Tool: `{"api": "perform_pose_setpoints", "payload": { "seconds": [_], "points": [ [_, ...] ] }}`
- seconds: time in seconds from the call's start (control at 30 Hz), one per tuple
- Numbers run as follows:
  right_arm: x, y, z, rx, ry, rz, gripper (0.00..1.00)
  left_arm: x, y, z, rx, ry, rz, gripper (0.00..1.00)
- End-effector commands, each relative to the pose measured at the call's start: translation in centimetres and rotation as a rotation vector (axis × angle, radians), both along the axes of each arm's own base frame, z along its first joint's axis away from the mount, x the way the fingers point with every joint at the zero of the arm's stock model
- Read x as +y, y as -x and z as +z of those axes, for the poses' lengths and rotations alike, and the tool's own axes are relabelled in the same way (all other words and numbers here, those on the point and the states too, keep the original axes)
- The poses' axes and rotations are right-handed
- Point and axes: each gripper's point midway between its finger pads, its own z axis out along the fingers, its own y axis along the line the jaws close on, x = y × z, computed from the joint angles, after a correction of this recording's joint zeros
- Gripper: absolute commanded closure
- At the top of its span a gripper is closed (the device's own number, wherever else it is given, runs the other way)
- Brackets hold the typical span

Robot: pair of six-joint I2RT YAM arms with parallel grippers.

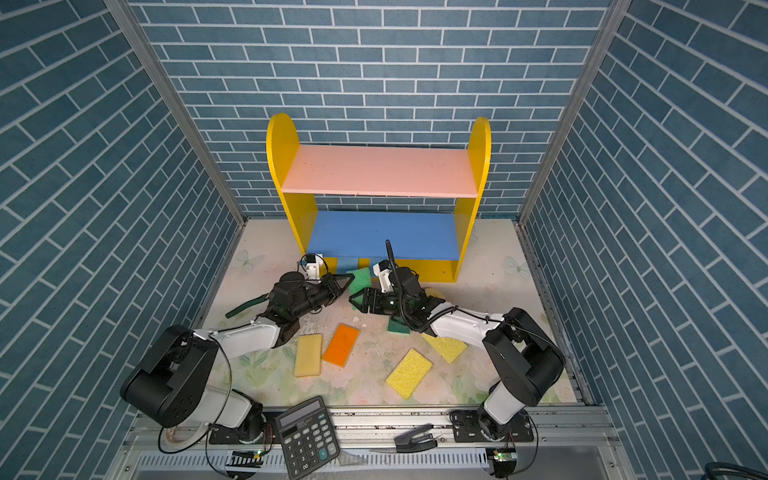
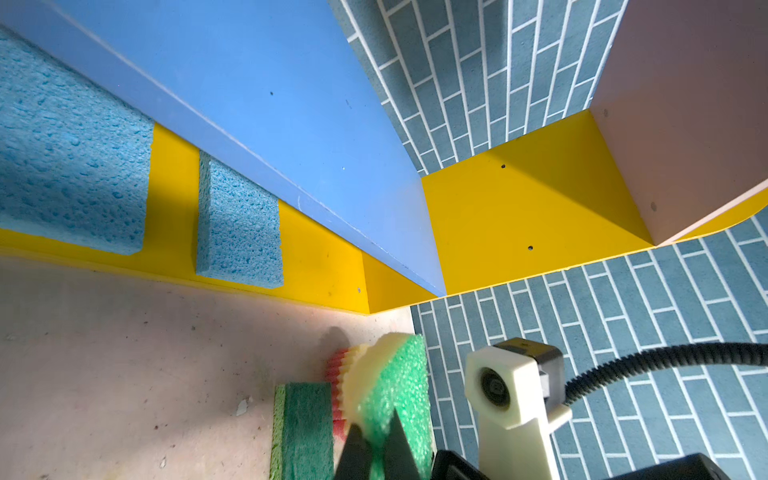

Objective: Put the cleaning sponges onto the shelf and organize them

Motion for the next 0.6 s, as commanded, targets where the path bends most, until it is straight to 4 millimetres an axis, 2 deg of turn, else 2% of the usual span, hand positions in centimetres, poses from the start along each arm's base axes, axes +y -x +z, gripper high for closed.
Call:
{"api": "perform_pose_setpoints", "payload": {
  "seconds": [0.0,0.07,0.1,0.2,0.27,0.3,0.37,0.4,0.47,0.57],
  "points": [
    [-0.2,0.2,1.2,-0.001,-0.071,0.008,0.51,0.4,0.3,0.1,-0.010,0.001,0.002,1.00],
    [-0.8,-0.2,1.0,0.013,-0.083,-0.025,0.66,0.5,0.4,0.2,-0.013,-0.011,0.002,1.00],
    [-1.0,-0.2,1.0,0.014,-0.087,-0.037,0.68,0.6,0.4,0.3,-0.014,-0.016,0.005,1.00],
    [-1.9,-0.4,0.7,0.013,-0.079,-0.068,0.84,0.9,0.6,0.4,-0.020,-0.045,0.009,1.00],
    [-2.4,-0.5,0.6,0.012,-0.075,-0.084,0.99,0.9,0.6,0.5,-0.022,-0.065,0.006,0.99],
    [-2.7,-0.6,0.6,0.015,-0.076,-0.091,1.00,0.9,0.6,0.5,-0.025,-0.068,0.006,0.93],
    [-3.0,-0.7,0.5,0.018,-0.075,-0.101,1.00,0.9,0.5,0.9,-0.036,-0.069,0.008,0.71],
    [-3.2,-0.7,0.5,0.020,-0.072,-0.106,1.00,1.0,0.5,1.2,-0.043,-0.069,0.011,0.66],
    [-3.8,-0.6,0.1,0.026,-0.062,-0.120,1.00,1.2,0.4,1.6,-0.058,-0.084,0.022,0.58],
    [-5.1,-0.8,-0.5,0.041,-0.050,-0.151,1.00,1.9,0.6,2.1,-0.074,-0.127,0.039,0.56]
  ]
}}
